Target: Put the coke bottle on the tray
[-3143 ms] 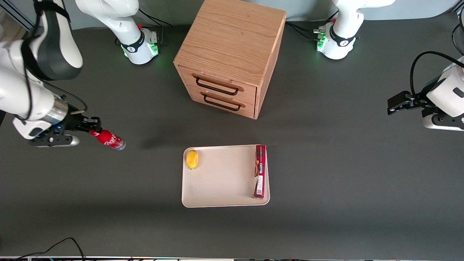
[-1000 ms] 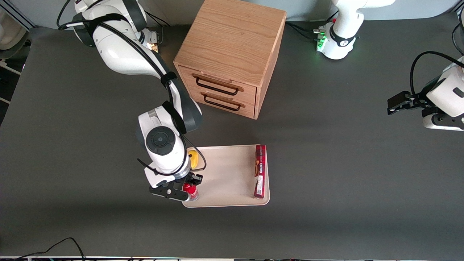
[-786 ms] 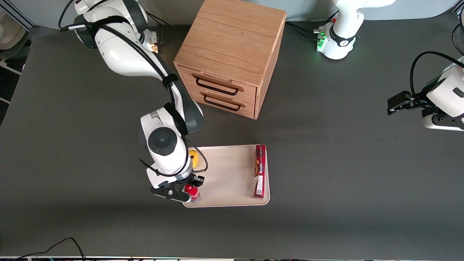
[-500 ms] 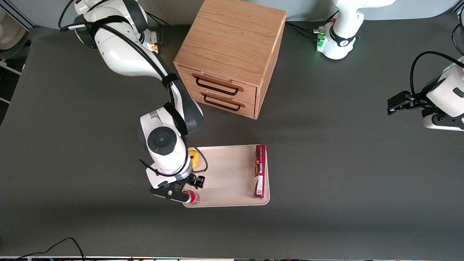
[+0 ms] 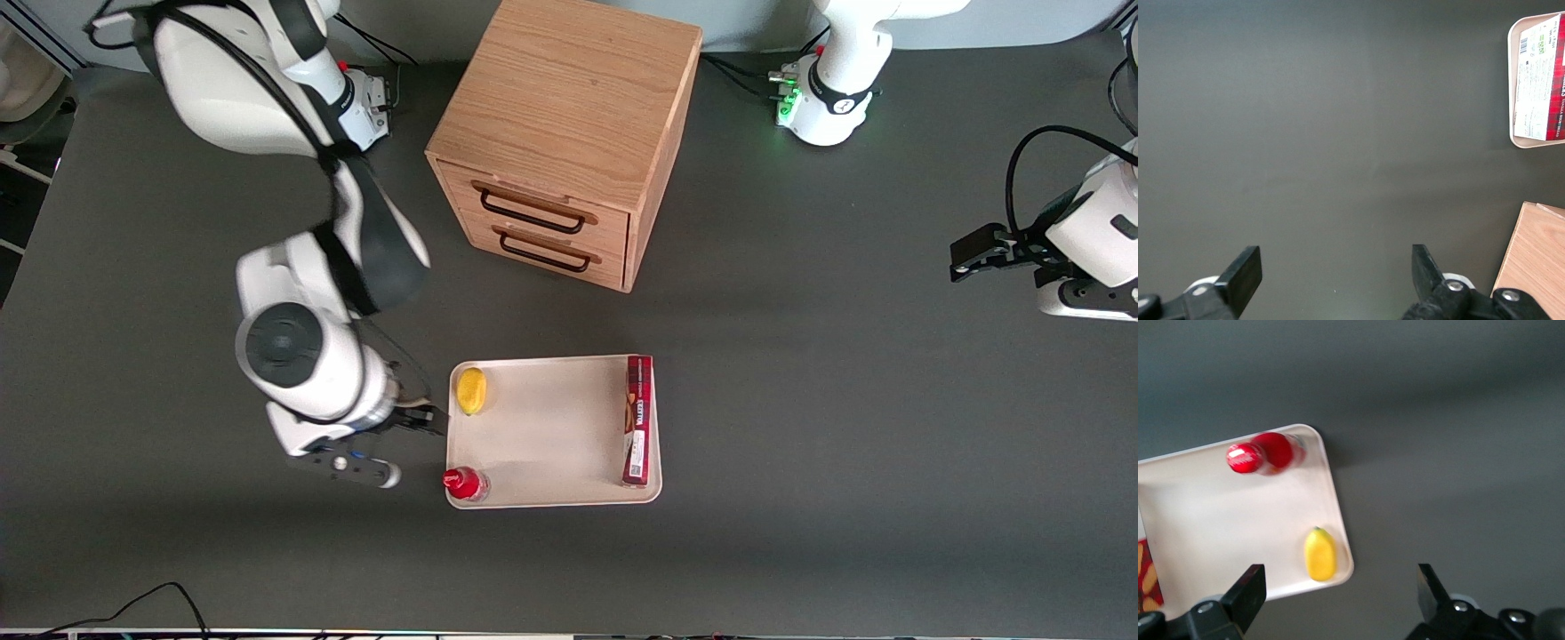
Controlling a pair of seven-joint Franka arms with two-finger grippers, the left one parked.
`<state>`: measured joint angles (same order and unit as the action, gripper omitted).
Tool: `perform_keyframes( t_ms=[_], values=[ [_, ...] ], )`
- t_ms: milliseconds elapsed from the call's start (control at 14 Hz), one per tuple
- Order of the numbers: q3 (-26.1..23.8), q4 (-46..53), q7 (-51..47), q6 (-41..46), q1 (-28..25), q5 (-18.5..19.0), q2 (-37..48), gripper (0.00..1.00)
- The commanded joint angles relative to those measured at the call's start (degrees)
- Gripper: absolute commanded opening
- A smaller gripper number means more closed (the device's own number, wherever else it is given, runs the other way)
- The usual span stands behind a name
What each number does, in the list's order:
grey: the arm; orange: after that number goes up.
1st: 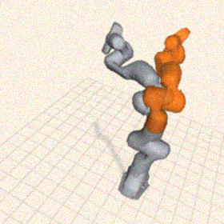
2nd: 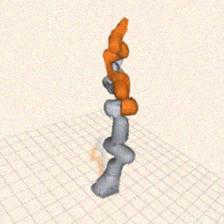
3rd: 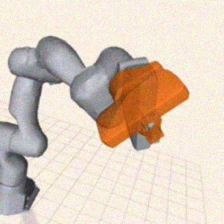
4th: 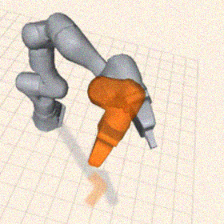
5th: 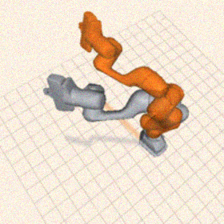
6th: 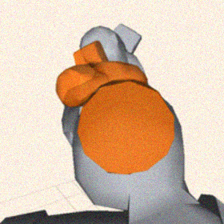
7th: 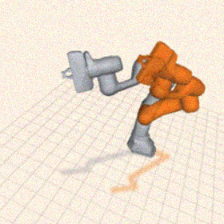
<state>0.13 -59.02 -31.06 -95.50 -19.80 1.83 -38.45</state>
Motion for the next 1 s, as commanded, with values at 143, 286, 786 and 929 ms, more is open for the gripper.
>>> perform_keyframes(
  t_ms=[143,286,786,929],
  values=[
    [-1.5,-32.1,14.4,0.0,7.9,-1.4,29.2,1.00],
    [-1.5,-38.9,18.2,0.4,11.4,-1.4,37.4,1.00],
    [-7.1,-40.7,21.1,1.5,25.1,-1.3,44.2,1.00],
    [-9.5,-40.7,22.5,1.5,27.6,-1.3,43.8,1.00]
  ],
)
